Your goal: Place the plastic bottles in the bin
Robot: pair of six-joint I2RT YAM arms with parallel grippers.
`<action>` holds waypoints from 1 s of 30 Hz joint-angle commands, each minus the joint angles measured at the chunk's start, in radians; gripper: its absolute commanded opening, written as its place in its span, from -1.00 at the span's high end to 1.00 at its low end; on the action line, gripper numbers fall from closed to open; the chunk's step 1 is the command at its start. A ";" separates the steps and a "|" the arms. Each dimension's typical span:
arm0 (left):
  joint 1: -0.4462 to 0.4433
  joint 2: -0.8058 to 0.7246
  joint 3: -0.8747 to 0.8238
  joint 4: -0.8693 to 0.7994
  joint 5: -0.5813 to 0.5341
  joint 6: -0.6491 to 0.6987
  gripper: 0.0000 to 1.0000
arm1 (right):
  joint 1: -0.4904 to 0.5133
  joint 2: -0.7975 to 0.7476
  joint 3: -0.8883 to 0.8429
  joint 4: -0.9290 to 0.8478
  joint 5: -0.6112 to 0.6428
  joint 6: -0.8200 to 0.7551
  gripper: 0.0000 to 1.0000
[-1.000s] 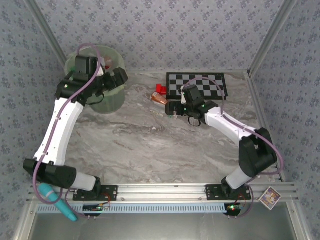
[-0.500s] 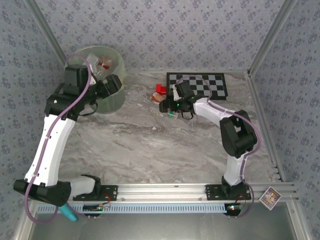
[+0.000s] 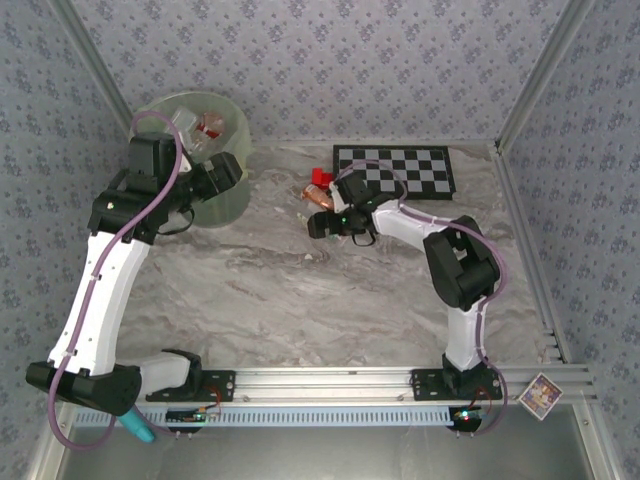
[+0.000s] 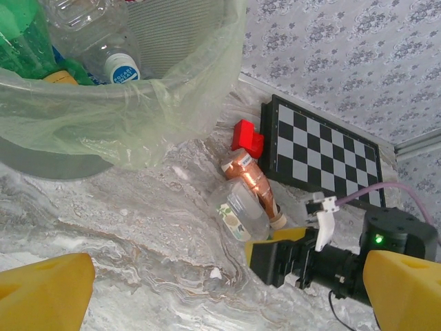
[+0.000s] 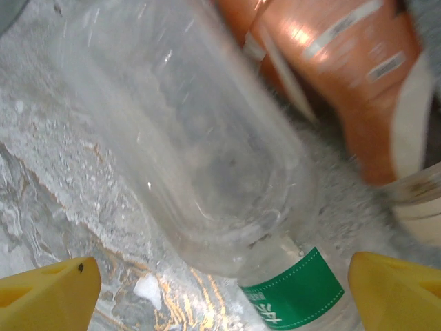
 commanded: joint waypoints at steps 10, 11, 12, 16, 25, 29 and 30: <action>-0.002 -0.009 0.015 -0.005 0.004 0.004 -0.99 | 0.040 0.033 -0.008 -0.035 0.034 -0.044 -0.65; -0.002 -0.013 0.013 -0.006 0.002 0.004 -1.00 | 0.045 0.039 -0.006 -0.033 0.038 -0.048 -0.63; -0.002 -0.016 0.012 -0.008 0.002 0.004 -0.99 | 0.050 0.046 -0.001 -0.034 0.042 -0.055 -0.59; 0.000 -0.026 0.009 -0.011 -0.001 0.003 -0.99 | 0.074 0.071 0.025 -0.050 0.065 -0.078 -0.53; 0.003 -0.050 0.004 -0.032 -0.021 -0.003 -1.00 | 0.123 0.060 0.011 -0.039 0.133 -0.096 0.03; 0.007 -0.054 0.000 -0.045 -0.036 -0.003 -0.99 | 0.148 0.004 -0.005 -0.031 0.166 -0.109 0.12; 0.008 -0.058 -0.007 -0.039 -0.034 -0.008 -1.00 | 0.156 -0.013 -0.008 -0.034 0.176 -0.113 0.20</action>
